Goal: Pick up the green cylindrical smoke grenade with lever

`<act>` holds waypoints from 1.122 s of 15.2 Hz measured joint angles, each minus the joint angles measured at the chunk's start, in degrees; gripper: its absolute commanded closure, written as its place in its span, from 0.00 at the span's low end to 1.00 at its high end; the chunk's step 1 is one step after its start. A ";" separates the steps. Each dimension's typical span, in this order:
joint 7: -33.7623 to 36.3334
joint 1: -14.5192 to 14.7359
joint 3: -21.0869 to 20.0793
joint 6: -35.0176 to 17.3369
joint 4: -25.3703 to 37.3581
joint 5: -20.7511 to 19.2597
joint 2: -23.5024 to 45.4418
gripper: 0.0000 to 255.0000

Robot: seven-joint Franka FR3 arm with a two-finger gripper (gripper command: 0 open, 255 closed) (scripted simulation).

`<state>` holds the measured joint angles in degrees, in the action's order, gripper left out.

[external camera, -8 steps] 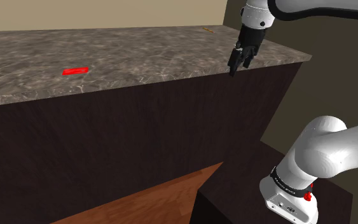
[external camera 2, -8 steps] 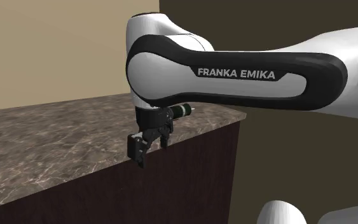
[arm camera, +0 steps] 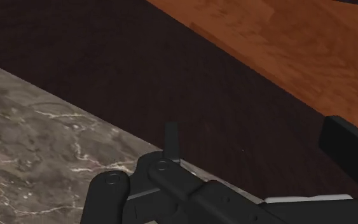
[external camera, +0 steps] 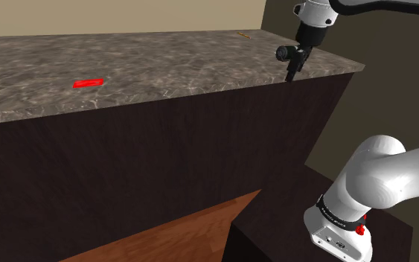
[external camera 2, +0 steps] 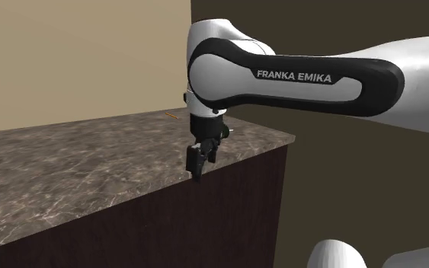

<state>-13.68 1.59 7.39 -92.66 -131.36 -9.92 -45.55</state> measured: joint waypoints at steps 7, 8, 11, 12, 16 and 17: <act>-21.50 2.76 12.20 -0.36 6.68 -4.80 5.05 0.00; -24.82 3.22 14.06 0.16 8.48 -5.31 5.97 0.00; -34.44 5.42 19.78 -0.60 13.10 -5.96 10.42 0.00; -37.74 6.33 21.85 -0.61 15.39 -5.83 12.43 0.00; -51.34 10.37 30.43 -0.95 24.18 -3.77 20.87 0.00; -55.09 11.44 32.89 -0.85 26.81 -2.68 23.44 0.00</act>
<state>-68.76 13.03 40.28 -93.51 -104.55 -12.60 -22.12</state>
